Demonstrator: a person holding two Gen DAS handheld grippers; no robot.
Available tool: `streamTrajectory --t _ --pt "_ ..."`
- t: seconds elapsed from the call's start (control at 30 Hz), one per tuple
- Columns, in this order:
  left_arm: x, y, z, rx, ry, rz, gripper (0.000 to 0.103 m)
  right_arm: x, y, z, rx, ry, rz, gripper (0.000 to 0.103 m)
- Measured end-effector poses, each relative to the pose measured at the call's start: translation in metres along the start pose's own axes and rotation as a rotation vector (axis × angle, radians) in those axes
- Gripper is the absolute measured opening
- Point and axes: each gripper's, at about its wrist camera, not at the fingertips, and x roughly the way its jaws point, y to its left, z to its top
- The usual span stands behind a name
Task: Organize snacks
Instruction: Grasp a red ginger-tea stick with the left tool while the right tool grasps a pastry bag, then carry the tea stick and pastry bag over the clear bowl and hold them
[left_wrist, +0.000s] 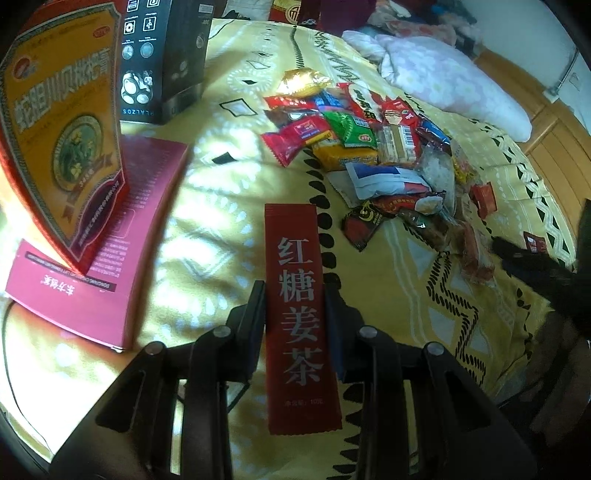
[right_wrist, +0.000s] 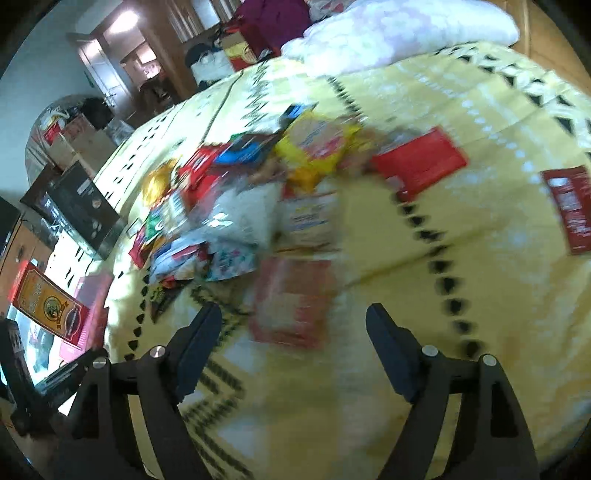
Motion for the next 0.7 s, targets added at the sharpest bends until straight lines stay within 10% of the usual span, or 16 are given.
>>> streamTrajectory --t 0.27,0.7 --pt "-0.001 -0.017 0.006 0.054 -0.009 -0.010 0.031 0.044 -0.002 -0.011 -0.023 0.033 -0.124 0.065" --pt "-0.061 -0.035 0.024 0.144 -0.182 0.009 0.030 -0.029 0.014 -0.012 -0.108 -0.106 0.011 0.057"
